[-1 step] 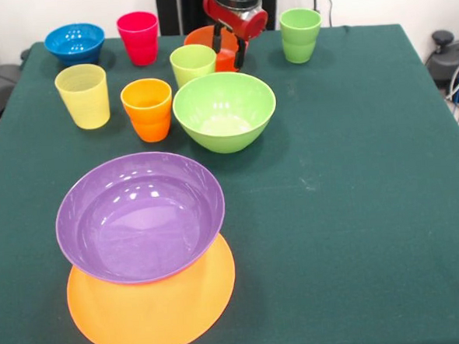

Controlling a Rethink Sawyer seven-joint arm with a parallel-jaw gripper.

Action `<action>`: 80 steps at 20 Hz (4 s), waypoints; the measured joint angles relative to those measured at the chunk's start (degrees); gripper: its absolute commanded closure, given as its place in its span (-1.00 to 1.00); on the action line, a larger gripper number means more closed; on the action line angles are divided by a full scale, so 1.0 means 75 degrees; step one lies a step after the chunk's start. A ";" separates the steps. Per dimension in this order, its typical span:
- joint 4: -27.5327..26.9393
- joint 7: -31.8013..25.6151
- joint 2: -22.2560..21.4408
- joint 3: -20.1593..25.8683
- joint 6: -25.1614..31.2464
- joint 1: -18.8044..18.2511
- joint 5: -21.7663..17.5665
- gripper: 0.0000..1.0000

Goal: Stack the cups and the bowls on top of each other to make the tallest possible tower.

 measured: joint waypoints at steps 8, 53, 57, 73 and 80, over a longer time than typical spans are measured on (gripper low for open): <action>-0.0002 0.0000 0.0333 0.0002 -0.0051 0.0000 -0.0066 -1.00; 0.0066 0.0000 0.0266 0.0144 0.0088 -0.0381 -0.0413 1.00; 0.0068 0.0000 -0.0244 0.0181 0.0802 -0.0384 -0.0415 1.00; -0.0001 0.0000 -0.1311 0.0502 0.2357 -0.0576 -0.0423 1.00; -0.0429 0.0000 -0.1588 0.0546 0.3425 -0.0596 -0.0428 1.00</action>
